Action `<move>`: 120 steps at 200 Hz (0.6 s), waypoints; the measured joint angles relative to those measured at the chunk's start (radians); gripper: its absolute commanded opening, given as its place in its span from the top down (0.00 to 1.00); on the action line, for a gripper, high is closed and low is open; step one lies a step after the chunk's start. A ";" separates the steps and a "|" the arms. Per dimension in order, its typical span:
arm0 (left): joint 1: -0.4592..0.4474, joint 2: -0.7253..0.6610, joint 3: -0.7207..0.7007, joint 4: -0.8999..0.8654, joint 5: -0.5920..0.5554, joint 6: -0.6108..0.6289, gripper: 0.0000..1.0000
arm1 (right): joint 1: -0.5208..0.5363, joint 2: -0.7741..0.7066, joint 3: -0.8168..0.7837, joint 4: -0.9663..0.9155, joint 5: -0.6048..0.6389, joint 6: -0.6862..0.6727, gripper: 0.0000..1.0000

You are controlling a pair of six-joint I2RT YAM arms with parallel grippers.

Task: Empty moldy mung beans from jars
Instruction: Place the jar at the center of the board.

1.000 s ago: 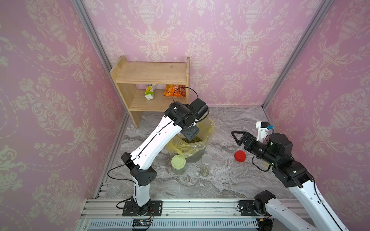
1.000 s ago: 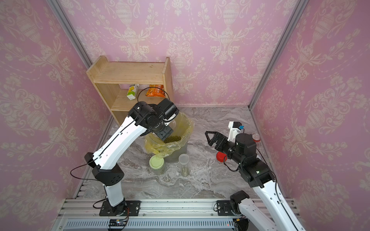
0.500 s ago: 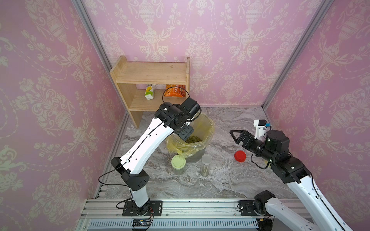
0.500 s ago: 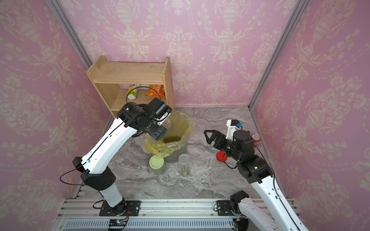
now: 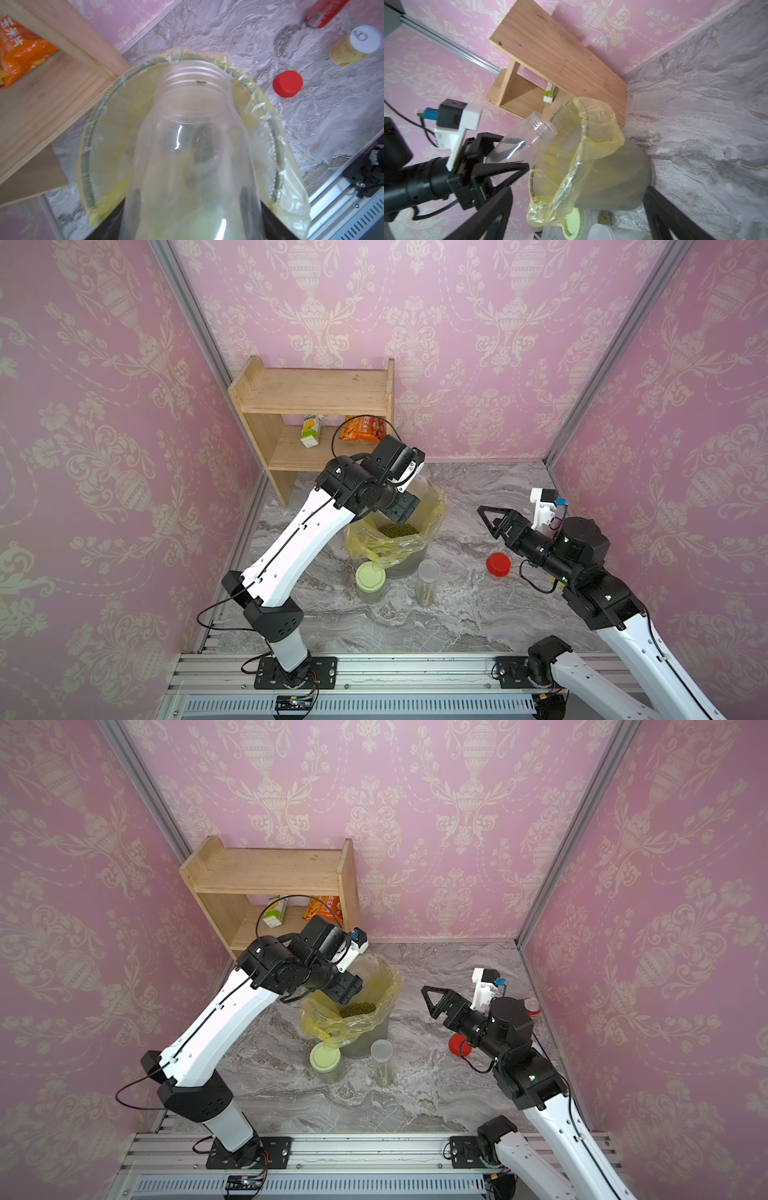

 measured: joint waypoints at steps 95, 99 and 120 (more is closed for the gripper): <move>-0.119 -0.145 -0.267 0.467 0.067 -0.060 0.68 | 0.199 0.136 -0.029 0.363 0.124 0.083 0.00; -0.119 -0.150 -0.277 0.480 0.072 -0.064 0.68 | 0.199 0.137 -0.032 0.372 0.130 0.084 0.00; -0.122 -0.173 -0.322 0.541 0.095 -0.081 0.68 | 0.199 0.141 -0.040 0.420 0.163 0.091 0.00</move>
